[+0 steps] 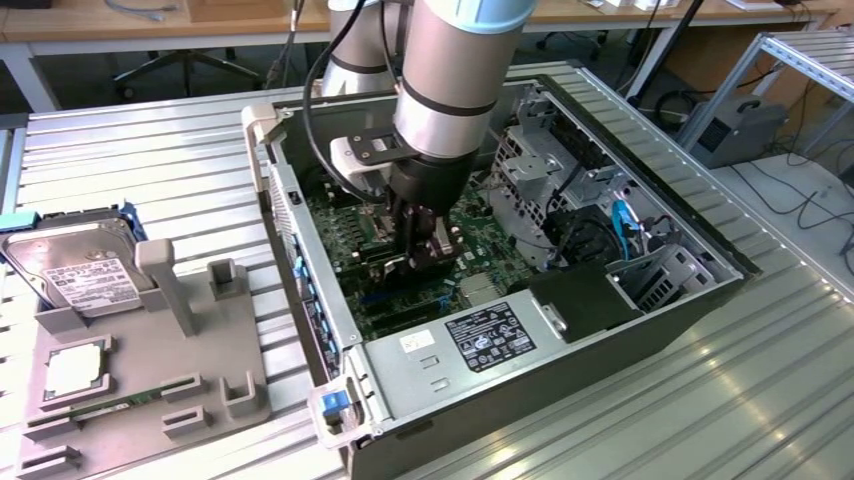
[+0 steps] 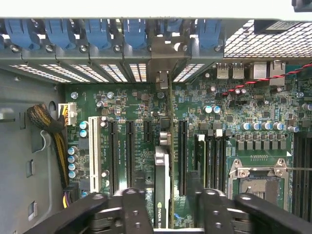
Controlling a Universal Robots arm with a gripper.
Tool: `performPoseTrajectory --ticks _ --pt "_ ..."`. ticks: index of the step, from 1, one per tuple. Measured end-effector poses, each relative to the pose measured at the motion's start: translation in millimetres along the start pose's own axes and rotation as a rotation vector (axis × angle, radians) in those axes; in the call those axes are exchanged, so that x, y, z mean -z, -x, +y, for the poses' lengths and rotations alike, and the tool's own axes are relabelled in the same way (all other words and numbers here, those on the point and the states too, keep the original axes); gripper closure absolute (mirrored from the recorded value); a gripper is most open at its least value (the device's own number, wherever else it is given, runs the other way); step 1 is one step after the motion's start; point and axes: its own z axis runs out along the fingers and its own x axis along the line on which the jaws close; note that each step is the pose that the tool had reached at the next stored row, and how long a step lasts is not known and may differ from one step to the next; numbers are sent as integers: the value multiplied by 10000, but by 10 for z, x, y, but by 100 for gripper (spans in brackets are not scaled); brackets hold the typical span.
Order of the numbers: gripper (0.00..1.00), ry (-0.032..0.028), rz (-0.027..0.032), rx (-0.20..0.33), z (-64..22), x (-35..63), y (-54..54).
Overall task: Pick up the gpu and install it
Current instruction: 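Insert the gpu into the slot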
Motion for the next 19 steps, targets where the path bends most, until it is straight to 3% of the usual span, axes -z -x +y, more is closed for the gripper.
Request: performPoseTrajectory --ticks 3,9,10,11,12,13,14,19 --pt "74 0 1 0 0 0 0" --pt "74 0 -1 0 0 0 0" --pt "73 0 -1 0 0 0 0" --pt "67 0 0 0 0 0 0" --pt "55 0 0 0 0 0 0" --pt "55 0 0 0 0 0 0" --pt "48 0 0 0 0 0 0" --pt "48 -1 -1 0 0 -1 21"
